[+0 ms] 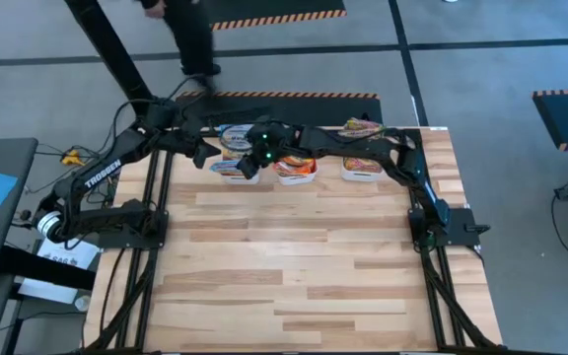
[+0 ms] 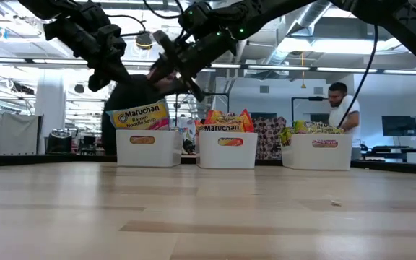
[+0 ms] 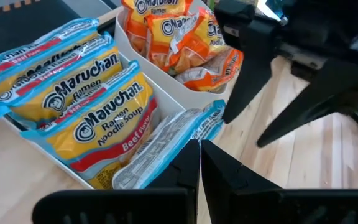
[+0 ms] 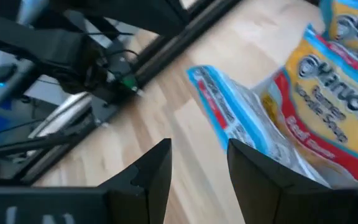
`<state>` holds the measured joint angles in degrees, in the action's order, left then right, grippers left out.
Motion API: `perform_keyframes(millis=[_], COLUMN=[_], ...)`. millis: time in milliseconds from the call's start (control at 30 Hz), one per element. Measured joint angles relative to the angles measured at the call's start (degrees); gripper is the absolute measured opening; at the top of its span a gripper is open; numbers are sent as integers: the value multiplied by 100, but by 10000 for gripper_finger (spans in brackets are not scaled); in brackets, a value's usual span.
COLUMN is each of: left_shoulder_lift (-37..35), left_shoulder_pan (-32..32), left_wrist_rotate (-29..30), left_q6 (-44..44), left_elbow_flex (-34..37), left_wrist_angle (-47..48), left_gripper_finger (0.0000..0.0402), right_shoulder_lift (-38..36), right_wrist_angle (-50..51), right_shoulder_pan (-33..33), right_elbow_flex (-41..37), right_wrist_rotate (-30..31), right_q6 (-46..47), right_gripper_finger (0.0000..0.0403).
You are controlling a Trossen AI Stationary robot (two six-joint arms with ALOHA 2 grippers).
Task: Sort Maruchan noodles
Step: Put the blue noodle pack into the left white bin
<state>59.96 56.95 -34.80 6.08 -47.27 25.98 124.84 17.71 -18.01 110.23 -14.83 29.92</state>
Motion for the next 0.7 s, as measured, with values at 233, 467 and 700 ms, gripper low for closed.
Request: perform_keyframes(millis=[233,467,700], left_shoulder_lift=[0,0,0], left_shoulder_pan=[0,0,0], left_wrist_rotate=[19,36,120], left_q6=[-39,-38,-34], left_elbow_flex=[0,0,0], left_wrist_angle=[0,-2,-42], left_gripper_finger=[0,0,0], right_shoulder_lift=[15,15,10], right_wrist_angle=[273,489,-209], right_shoulder_pan=[-85,-166,-83], right_elbow_flex=[-6,-6,-4], right_wrist_rotate=[428,452,294], right_q6=[-48,-42,-38], right_gripper_finger=[180,180,180])
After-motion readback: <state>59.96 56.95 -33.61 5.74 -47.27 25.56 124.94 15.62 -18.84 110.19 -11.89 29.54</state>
